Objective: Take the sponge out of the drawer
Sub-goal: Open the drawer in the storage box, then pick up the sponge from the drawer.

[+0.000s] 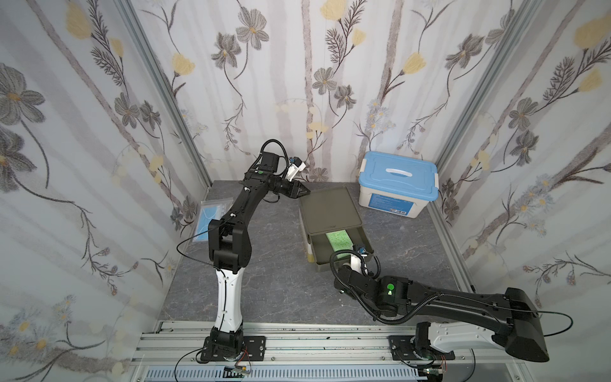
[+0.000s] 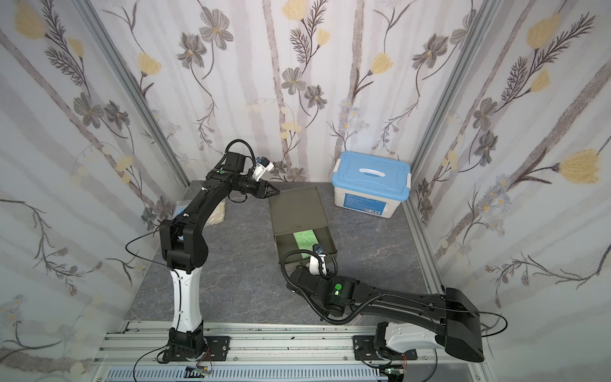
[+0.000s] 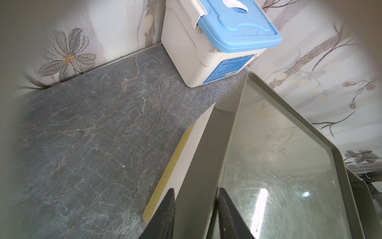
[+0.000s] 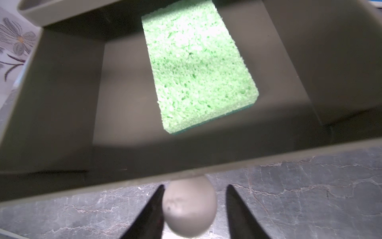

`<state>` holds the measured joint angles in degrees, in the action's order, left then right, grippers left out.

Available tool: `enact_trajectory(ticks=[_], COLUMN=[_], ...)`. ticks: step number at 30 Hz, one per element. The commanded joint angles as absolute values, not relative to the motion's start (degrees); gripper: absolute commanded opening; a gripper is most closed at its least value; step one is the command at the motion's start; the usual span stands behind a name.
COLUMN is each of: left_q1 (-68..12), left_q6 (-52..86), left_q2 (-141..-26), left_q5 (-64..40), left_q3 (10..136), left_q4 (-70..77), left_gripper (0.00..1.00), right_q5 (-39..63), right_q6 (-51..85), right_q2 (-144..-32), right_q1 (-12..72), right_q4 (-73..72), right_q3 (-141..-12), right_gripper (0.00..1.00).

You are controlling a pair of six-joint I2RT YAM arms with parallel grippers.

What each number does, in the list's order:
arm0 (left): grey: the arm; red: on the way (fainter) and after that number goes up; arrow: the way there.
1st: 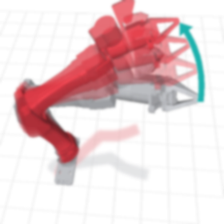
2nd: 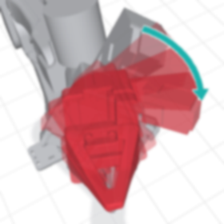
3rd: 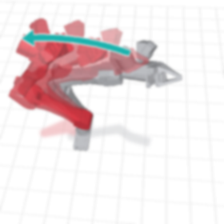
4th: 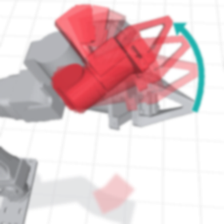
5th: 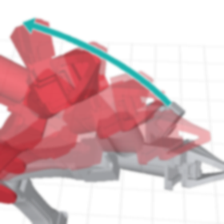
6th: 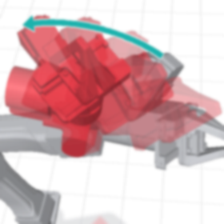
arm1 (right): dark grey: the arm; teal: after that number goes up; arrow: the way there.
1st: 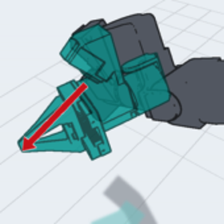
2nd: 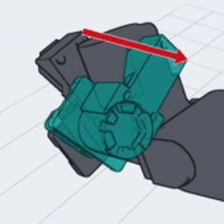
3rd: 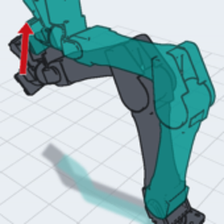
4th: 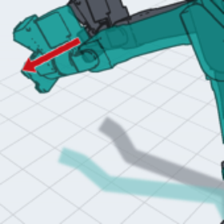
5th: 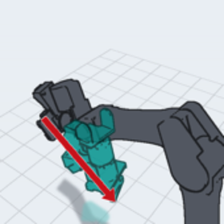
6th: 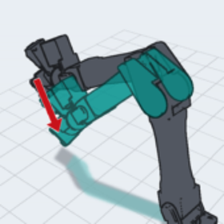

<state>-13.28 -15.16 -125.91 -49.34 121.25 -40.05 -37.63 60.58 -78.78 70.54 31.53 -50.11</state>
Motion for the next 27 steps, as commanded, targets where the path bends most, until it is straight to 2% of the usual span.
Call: enact_trajectory(ticks=[1, 9, 12, 16, 22, 27], left_q1=[-13.34, -13.62, -13.62, -13.71, -13.79, -13.85], left_q6=[-15.29, -15.55, -16.26, -16.02, -16.00, -16.08], left_q2=[-126.01, -126.74, -126.64, -126.47, -126.65, -126.70], left_q5=[-47.24, -47.44, -47.45, -47.56, -47.52, -47.47], left_q3=[120.94, 120.85, 120.70, 120.22, 120.50, 120.59], left_q4=[-40.12, -39.67, -40.34, -39.68, -39.77, -39.80], left_gripper=[0.36, 0.36, 0.36, 0.36, 0.36, 0.36], right_q5=[-38.78, -34.24, -30.97, -23.34, -12.74, -12.37], right_q6=[58.08, 51.02, 42.57, 29.37, 17.65, 13.80], right_q2=[-78.35, -73.04, -72.85, -78.88, -89.81, -98.53], right_q1=[70.68, 70.72, 66.30, 58.63, 53.21, 51.77], right_q4=[35.85, 46.42, 51.67, 58.27, 63.06, 67.65], right_q3=[-53.06, -63.36, -70.36, -81.55, -92.02, -98.35], right_gripper=[0.67, 0.65, 0.65, 0.64, 0.64, 0.63])
